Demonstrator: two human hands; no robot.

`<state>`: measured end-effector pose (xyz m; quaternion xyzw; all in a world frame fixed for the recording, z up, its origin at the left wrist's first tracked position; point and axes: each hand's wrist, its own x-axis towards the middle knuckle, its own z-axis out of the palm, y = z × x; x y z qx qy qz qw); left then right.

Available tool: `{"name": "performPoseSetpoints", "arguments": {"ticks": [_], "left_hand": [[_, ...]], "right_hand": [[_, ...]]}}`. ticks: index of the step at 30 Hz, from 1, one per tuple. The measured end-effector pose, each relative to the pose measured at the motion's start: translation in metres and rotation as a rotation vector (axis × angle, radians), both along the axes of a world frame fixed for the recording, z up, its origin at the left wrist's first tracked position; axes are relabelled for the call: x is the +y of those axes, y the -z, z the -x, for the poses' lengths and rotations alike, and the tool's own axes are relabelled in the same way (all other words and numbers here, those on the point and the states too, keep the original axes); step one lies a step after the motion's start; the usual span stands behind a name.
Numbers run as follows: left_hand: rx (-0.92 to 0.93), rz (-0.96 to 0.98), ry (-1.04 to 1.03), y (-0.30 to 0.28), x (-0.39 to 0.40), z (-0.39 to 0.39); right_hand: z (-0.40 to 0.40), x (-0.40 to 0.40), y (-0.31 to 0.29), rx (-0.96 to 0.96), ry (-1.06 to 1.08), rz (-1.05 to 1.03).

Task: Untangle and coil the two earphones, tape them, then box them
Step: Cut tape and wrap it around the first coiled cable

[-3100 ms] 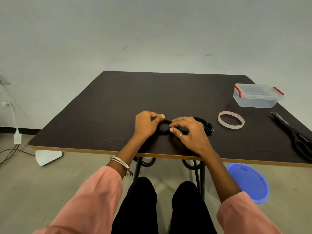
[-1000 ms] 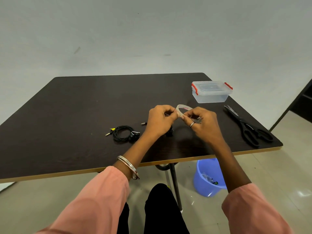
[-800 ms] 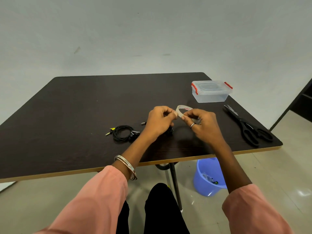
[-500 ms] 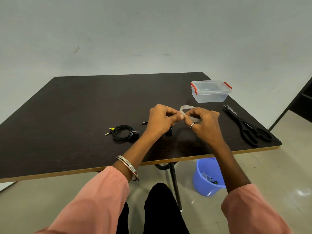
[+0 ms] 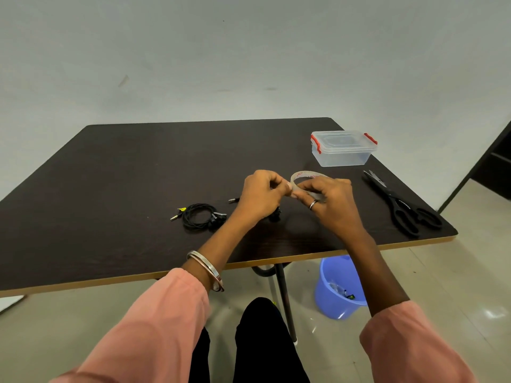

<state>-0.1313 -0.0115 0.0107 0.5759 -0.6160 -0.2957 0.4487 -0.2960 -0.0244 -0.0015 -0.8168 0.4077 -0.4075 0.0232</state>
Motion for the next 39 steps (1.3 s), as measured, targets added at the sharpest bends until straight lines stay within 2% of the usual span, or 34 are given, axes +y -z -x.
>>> {"name": "performPoseSetpoints", "arguments": {"ticks": [3,7,13,18,23,27,31,35,37,39], "left_hand": [[-0.109,-0.003,0.074,0.001,-0.002,-0.005],[-0.16,-0.06,0.151,-0.002,-0.005,-0.009],[-0.221,0.008,-0.006,-0.009,-0.024,-0.027],[-0.341,0.024,-0.045,-0.008,-0.048,-0.026],[-0.512,-0.02,-0.101,0.0,-0.056,-0.012],[-0.5,-0.013,-0.047,0.008,-0.064,-0.01],[-0.492,0.006,-0.01,0.015,-0.069,-0.004],[-0.457,0.006,-0.004,0.02,-0.071,-0.003],[-0.464,0.016,0.004,0.02,-0.071,-0.003],[-0.464,0.029,0.013,0.018,-0.072,-0.003]], "right_hand": [[0.002,0.002,-0.005,0.02,-0.062,-0.03],[0.009,0.005,-0.011,-0.028,-0.098,-0.115],[0.044,0.0,-0.015,-0.076,0.035,-0.271],[0.062,-0.003,-0.013,0.074,0.164,-0.304],[0.066,-0.013,-0.005,0.404,0.367,-0.353],[0.069,-0.022,0.001,0.475,0.383,-0.395],[0.073,-0.024,0.005,0.421,0.338,-0.394],[0.078,-0.01,-0.001,0.204,0.286,-0.409],[0.085,-0.009,-0.005,0.102,0.415,-0.381],[0.096,-0.009,-0.009,0.12,0.654,-0.34]]}}
